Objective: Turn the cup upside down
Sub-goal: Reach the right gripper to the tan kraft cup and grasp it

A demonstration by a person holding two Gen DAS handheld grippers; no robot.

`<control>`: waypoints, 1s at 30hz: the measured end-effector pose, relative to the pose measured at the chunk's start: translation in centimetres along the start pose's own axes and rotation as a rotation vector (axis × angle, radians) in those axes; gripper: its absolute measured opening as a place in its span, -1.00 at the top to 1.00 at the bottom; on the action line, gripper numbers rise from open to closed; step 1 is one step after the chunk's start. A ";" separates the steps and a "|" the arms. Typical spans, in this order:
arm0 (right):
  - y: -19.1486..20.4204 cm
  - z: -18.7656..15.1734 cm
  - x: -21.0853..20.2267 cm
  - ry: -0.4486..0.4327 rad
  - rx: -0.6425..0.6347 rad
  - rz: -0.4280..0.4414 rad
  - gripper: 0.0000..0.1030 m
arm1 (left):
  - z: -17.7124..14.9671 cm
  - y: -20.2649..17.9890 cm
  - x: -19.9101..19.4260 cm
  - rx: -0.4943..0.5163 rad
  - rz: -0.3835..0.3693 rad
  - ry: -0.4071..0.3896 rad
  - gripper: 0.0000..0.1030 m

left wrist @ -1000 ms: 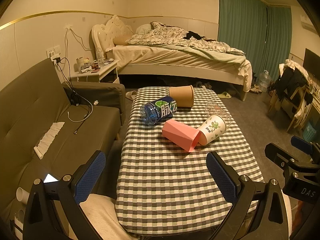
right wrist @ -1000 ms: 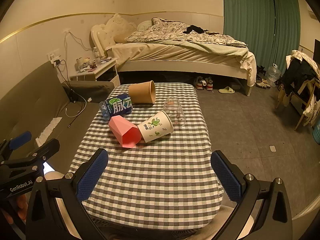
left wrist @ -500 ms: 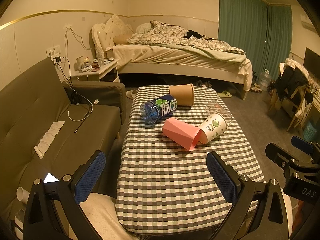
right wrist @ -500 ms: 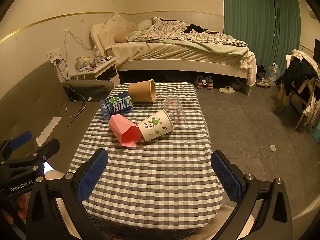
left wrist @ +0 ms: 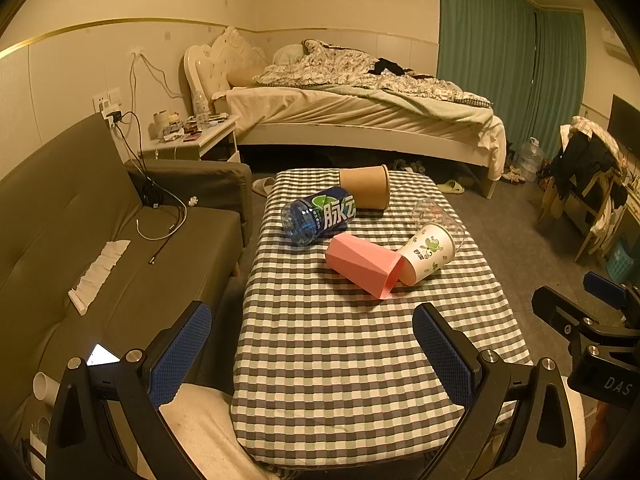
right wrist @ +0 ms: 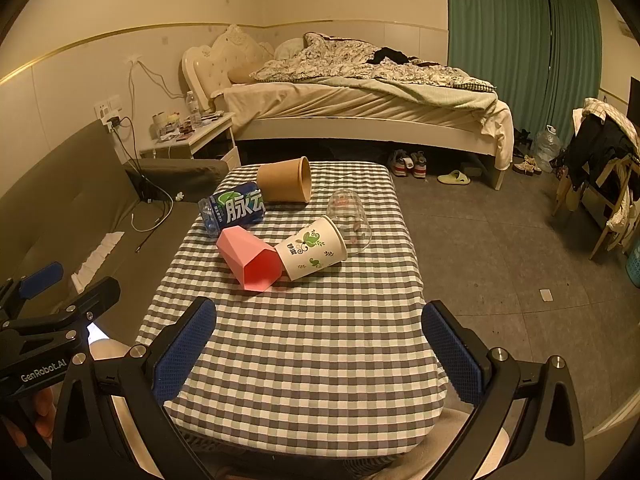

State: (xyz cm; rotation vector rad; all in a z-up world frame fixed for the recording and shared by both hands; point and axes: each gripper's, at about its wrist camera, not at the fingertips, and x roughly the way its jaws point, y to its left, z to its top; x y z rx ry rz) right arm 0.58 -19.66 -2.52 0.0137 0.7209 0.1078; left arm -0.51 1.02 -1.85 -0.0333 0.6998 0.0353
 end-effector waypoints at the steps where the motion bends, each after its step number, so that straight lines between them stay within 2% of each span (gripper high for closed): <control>1: 0.1 -0.2 0.2 0.000 0.000 0.000 -0.99 | 0.0 0.0 0.0 0.000 0.000 0.001 -1.00; 8: 0.0 0.3 0.0 0.005 -0.009 0.002 -0.99 | 0.1 0.4 0.9 -0.010 0.006 0.034 -1.00; 13: 0.9 1.3 1.0 0.013 -0.111 0.010 -0.99 | 1.4 0.8 2.5 -0.022 0.023 0.056 -1.00; 19: 0.8 7.2 3.8 0.044 -0.228 0.078 -0.99 | 4.1 2.1 6.6 -0.061 0.062 0.088 -1.00; 24: 3.1 11.4 9.1 0.084 -0.473 0.087 -0.99 | 6.1 4.1 11.4 -0.089 0.128 0.121 -1.00; 27: 5.3 13.5 13.6 0.132 -0.673 0.112 -0.99 | 7.0 5.5 14.0 -0.109 0.156 0.141 -1.00; 30: 6.7 15.1 18.3 0.195 -0.811 0.125 -0.99 | 7.6 6.7 16.9 -0.129 0.182 0.165 -1.00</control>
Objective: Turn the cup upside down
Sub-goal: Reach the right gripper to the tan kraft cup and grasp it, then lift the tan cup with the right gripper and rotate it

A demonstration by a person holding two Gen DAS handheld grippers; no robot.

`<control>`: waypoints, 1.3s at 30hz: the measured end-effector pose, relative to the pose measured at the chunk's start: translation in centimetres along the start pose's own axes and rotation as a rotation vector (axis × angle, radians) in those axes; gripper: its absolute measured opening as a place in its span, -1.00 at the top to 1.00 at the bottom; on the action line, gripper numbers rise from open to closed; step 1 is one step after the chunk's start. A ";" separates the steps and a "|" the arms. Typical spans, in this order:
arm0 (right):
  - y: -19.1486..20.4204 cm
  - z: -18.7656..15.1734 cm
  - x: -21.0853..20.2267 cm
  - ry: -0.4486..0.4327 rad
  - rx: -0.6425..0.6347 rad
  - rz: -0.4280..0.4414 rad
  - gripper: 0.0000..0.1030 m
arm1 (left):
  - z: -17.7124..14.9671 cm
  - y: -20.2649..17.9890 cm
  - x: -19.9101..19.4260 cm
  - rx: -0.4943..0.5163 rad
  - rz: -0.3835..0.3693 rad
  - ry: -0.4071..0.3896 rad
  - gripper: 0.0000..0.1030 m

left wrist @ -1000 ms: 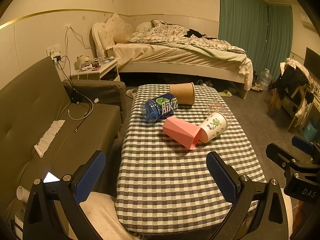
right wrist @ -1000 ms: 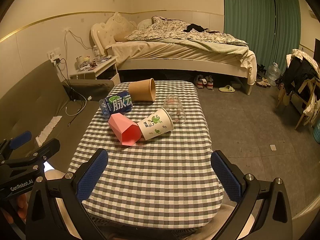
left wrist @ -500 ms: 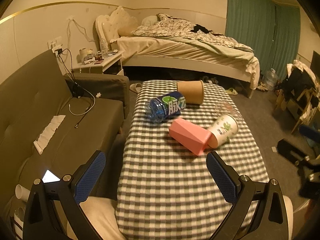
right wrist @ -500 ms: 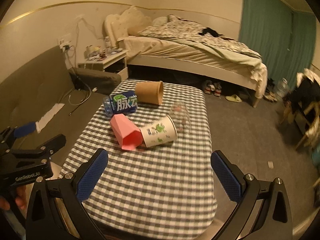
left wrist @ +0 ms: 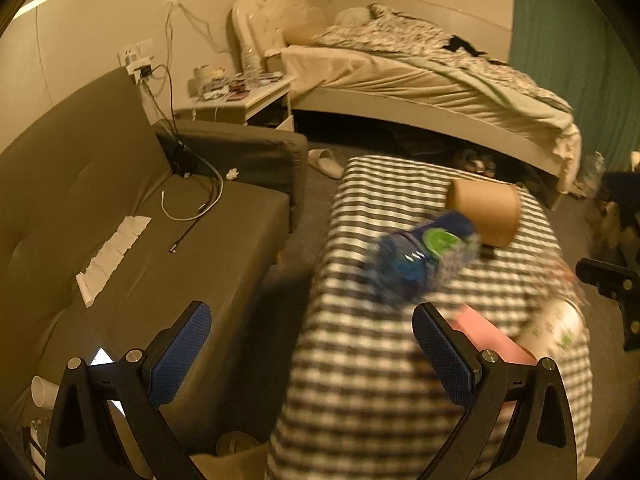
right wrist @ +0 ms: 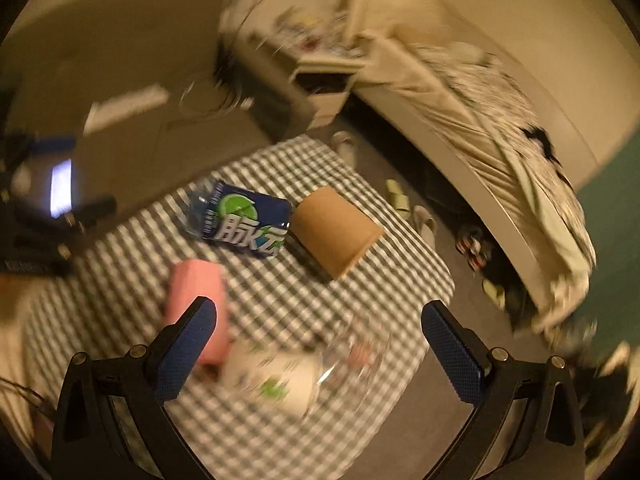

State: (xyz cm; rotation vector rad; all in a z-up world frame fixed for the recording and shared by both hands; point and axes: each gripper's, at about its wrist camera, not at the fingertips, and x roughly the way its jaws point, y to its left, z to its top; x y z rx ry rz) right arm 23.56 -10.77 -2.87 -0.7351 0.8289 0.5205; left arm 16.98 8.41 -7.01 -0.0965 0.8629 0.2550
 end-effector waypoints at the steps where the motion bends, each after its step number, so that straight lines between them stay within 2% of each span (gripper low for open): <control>1: -0.4 1.0 1.9 0.028 -0.066 -0.001 -1.00 | 0.4 0.2 1.0 -0.006 0.008 0.012 -1.00; 4: -1.5 2.8 5.8 0.076 -0.186 -0.022 -1.00 | 1.2 0.6 3.6 -0.018 0.026 0.043 -1.00; 9: -2.6 5.3 11.4 0.140 -0.297 0.040 -1.00 | 1.5 1.1 6.5 -0.041 0.027 0.086 -1.00; 14: -1.7 5.6 16.7 0.231 -0.416 0.067 -1.00 | 1.1 1.1 7.8 -0.041 0.021 0.113 -1.00; 22: -1.4 4.0 19.9 0.275 -0.411 0.071 -0.97 | 0.8 0.0 8.1 -0.010 0.010 0.128 -1.00; 25: -1.7 3.9 19.6 0.278 -0.392 0.019 -0.68 | 0.9 -0.5 7.1 0.003 0.004 0.116 -1.00; 26: -1.9 4.0 19.1 0.281 -0.373 -0.001 -0.65 | 1.0 -0.6 6.6 0.002 -0.001 0.110 -1.00; 29: -3.0 3.8 17.1 0.289 -0.298 0.005 -0.64 | 1.2 -0.8 4.9 0.004 -0.013 0.091 -1.00; 33: -3.5 3.9 13.1 0.282 -0.254 -0.042 -0.64 | 1.5 -0.9 1.6 0.012 -0.023 0.046 -1.00; 39: -2.5 4.1 4.1 0.255 -0.189 -0.090 -0.64 | 1.1 -0.1 -4.5 0.010 -0.050 -0.024 -1.00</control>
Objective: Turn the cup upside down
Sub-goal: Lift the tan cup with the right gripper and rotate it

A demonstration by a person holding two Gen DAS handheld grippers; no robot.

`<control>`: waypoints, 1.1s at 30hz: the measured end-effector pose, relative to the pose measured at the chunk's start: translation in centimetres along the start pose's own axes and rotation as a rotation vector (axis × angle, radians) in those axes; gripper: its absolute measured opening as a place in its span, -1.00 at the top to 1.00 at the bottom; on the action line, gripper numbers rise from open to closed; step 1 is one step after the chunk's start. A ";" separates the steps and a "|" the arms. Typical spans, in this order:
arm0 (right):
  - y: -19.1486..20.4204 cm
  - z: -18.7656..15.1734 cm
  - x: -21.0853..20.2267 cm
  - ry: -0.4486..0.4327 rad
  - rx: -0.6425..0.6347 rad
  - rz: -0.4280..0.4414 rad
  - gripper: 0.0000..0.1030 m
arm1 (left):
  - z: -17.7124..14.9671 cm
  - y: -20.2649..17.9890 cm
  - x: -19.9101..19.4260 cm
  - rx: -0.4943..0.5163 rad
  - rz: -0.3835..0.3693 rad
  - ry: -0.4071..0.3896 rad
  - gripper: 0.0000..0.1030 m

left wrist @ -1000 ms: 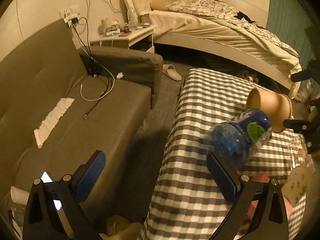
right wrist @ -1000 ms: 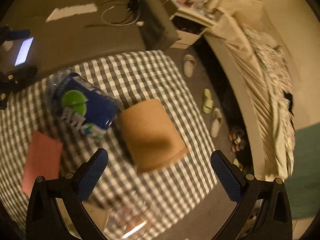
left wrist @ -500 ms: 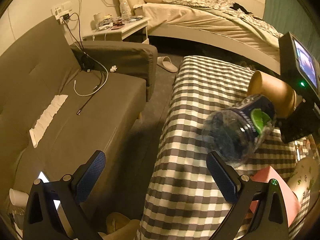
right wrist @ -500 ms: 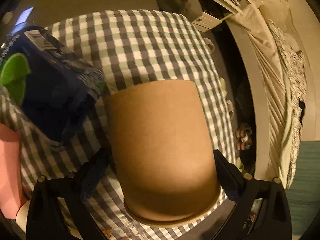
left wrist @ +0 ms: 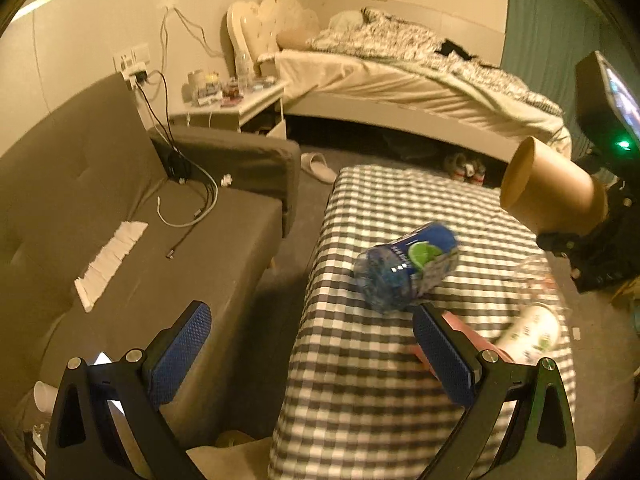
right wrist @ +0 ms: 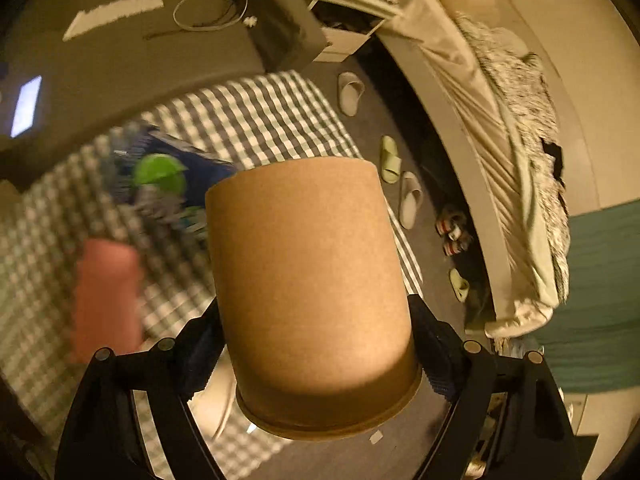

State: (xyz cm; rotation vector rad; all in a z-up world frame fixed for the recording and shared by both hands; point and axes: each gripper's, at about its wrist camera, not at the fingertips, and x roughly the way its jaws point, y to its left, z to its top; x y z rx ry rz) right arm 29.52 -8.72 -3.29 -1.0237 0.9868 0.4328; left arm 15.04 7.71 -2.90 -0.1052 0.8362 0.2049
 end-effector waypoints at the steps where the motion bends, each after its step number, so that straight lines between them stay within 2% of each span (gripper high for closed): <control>1: 0.3 -0.5 -1.7 -0.003 0.008 -0.010 -0.64 | -0.2 0.1 -1.2 0.001 -0.007 -0.015 -1.00; 8: 3.7 -4.9 -12.1 -0.022 0.122 -0.009 -0.64 | -2.6 0.9 -7.3 0.025 -0.038 -0.071 -1.00; 13: 7.9 -8.3 -15.2 -0.010 0.193 0.017 -0.63 | -4.7 0.8 -10.0 0.052 -0.050 -0.100 -1.00; 16: 10.4 -10.3 -14.8 0.018 0.254 0.062 -0.63 | -6.0 0.7 -10.7 0.054 -0.060 -0.103 -1.00; 19: 12.1 -12.6 -12.9 0.043 0.402 0.144 -0.63 | -7.4 0.7 -10.7 0.058 -0.060 -0.092 -1.00; 22: 13.7 -14.4 -10.2 0.086 0.543 0.183 -0.64 | -8.6 0.6 -10.2 0.064 -0.065 -0.070 -1.00; 25: 15.2 -16.3 -7.3 0.108 0.742 0.368 -0.64 | -9.9 0.6 -9.3 0.073 -0.059 -0.045 -1.00; 27: 16.3 -17.0 -5.5 0.136 0.829 0.441 -0.64 | -10.5 0.5 -8.6 0.078 -0.058 -0.023 -1.00; 33: 17.3 -18.3 -2.4 0.207 0.934 0.480 -0.64 | -11.7 0.7 -7.0 0.069 -0.058 0.026 -1.00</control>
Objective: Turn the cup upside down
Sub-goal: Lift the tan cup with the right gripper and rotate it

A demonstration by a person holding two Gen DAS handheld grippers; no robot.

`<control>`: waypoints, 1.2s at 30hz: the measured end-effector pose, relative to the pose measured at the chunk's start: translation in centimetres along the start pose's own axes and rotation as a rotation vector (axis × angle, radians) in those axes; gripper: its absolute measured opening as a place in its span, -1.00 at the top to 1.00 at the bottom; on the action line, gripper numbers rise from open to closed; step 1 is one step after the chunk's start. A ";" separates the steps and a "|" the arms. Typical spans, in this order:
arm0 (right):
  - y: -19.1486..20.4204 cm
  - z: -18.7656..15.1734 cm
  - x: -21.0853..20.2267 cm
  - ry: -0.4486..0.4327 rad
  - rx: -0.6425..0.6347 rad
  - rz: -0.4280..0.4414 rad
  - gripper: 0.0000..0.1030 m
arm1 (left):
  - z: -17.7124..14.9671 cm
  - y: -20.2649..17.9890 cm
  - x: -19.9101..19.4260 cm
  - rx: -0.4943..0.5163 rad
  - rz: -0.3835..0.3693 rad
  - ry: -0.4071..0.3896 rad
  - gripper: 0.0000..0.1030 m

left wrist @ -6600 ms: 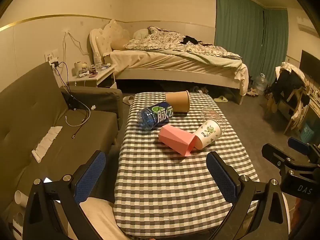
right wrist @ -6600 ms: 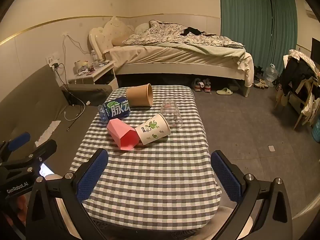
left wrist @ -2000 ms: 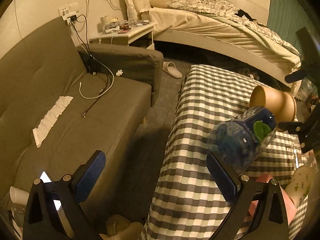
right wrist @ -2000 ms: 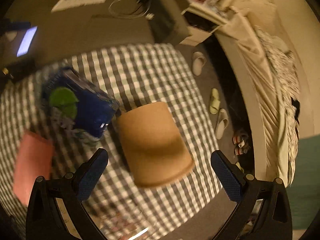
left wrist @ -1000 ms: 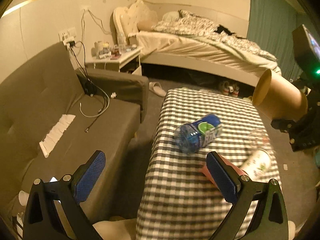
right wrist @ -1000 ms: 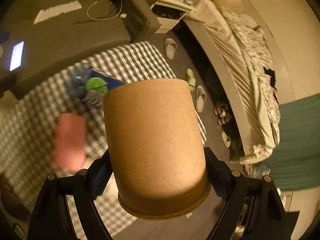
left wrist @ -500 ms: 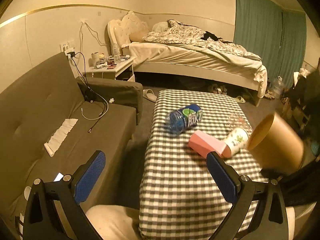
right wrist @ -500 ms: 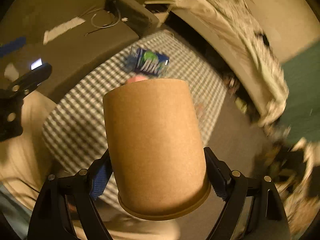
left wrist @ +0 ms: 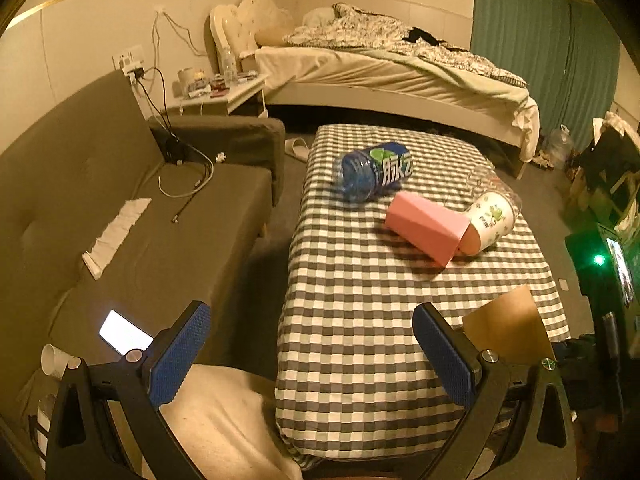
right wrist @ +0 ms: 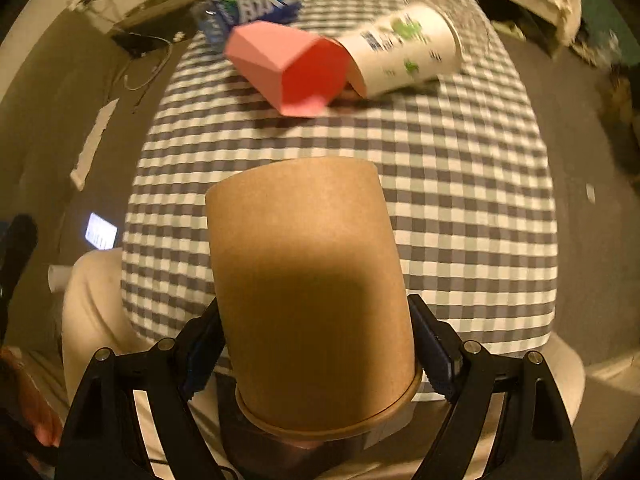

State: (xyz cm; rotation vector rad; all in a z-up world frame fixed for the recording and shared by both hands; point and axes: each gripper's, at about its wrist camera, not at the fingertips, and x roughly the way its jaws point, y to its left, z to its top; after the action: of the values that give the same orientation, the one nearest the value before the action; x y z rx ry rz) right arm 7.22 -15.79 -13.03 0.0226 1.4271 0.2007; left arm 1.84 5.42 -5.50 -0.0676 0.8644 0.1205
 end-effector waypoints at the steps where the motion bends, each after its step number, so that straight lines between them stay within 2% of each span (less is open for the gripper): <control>1: -0.4 0.1 0.4 0.005 0.016 -0.004 -0.64 | -0.1 0.0 0.3 0.001 0.000 0.004 -1.00; 12: -0.8 1.2 1.4 -0.039 0.015 -0.015 -0.59 | 0.1 -0.4 2.5 0.017 0.011 0.055 -1.00; 16: 0.1 1.3 0.3 -0.114 -0.017 -0.007 -0.59 | 0.4 -1.0 2.6 0.030 0.012 0.061 -1.00; 22: -0.2 1.4 -3.8 -0.233 -0.061 -0.030 -0.67 | 0.8 -2.6 2.0 0.052 0.002 0.069 -1.00; 24: -0.9 0.9 -4.9 -0.271 -0.067 -0.035 -0.73 | 0.8 -3.2 1.7 0.054 -0.012 0.070 -1.00; 31: -4.6 -1.6 -8.5 -0.481 -0.055 -0.055 -0.79 | 0.8 -5.8 1.3 0.049 -0.087 0.109 -1.00; 34: -6.5 -2.7 -8.5 -0.482 -0.022 -0.028 -0.82 | 0.6 -6.9 1.0 0.065 -0.107 0.120 -1.00; 36: -7.2 -3.2 -8.5 -0.474 -0.008 -0.040 -0.86 | 0.5 -7.6 1.0 0.068 -0.126 0.145 -1.00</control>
State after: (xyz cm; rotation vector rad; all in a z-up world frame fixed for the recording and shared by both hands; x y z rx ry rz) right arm 3.88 -24.47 -6.19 0.0331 0.9539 0.1551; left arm 3.83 -1.99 -5.86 -0.0673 1.0056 -0.0326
